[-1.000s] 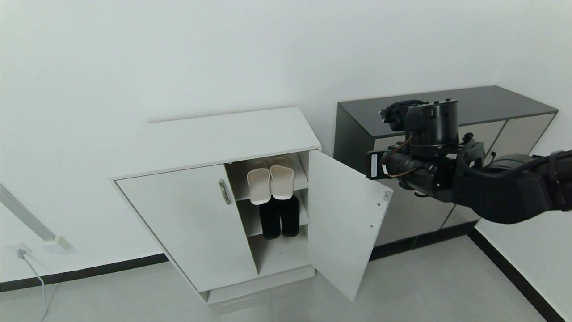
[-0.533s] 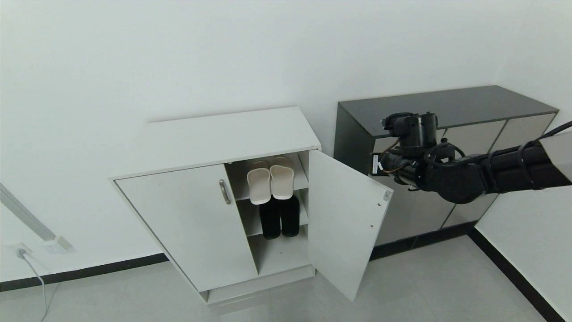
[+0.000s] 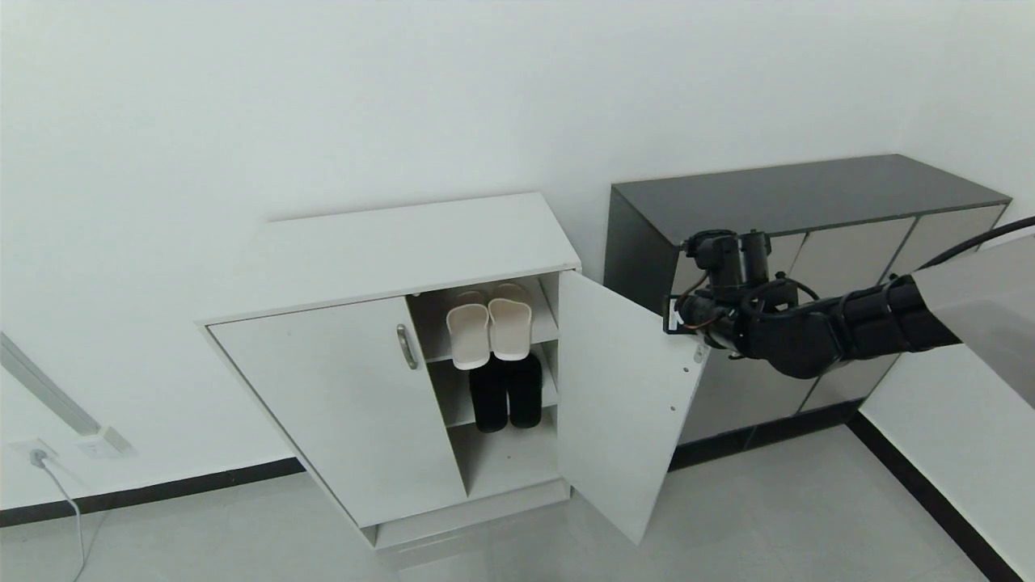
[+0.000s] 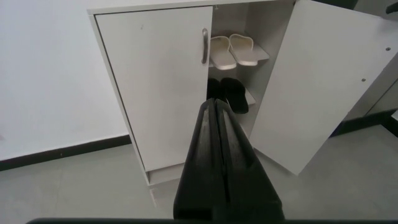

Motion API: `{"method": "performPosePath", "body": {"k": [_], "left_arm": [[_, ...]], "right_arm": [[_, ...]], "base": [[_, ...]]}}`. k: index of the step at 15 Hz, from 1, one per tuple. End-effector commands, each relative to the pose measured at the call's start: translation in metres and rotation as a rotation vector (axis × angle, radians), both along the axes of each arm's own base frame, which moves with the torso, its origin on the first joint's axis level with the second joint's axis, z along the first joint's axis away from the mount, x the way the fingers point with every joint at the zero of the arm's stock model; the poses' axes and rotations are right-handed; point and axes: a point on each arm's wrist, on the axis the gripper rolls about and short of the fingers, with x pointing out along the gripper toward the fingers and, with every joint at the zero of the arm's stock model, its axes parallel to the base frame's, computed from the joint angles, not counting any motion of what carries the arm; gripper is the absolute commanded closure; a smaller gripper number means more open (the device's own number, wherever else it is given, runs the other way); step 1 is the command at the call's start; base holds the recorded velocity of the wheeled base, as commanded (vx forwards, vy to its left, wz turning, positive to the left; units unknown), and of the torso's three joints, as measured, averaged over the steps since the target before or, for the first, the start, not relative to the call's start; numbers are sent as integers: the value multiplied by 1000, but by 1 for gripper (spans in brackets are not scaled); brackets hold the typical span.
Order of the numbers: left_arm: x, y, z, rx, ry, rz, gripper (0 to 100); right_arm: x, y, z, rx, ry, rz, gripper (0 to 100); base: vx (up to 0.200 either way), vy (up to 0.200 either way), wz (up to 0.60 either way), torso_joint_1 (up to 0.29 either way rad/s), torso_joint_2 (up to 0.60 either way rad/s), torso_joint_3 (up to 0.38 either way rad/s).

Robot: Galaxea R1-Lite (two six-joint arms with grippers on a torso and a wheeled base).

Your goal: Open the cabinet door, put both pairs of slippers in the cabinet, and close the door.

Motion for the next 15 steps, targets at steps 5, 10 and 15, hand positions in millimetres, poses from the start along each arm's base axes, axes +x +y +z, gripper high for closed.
{"method": "performPosePath", "body": {"k": [5, 10, 15], "left_arm": [[0, 0, 0, 0, 1, 1, 100], [0, 0, 0, 0, 1, 1, 100], [0, 0, 0, 0, 1, 1, 100]], "right_arm": [[-4, 1, -8, -10, 28, 5, 100], [-43, 21, -1, -6, 43, 83, 100], [-94, 63, -6, -3, 23, 243, 100]], "base": [[0, 0, 0, 0, 0, 0], [0, 0, 0, 0, 0, 0], [0, 0, 0, 0, 0, 0]]}}
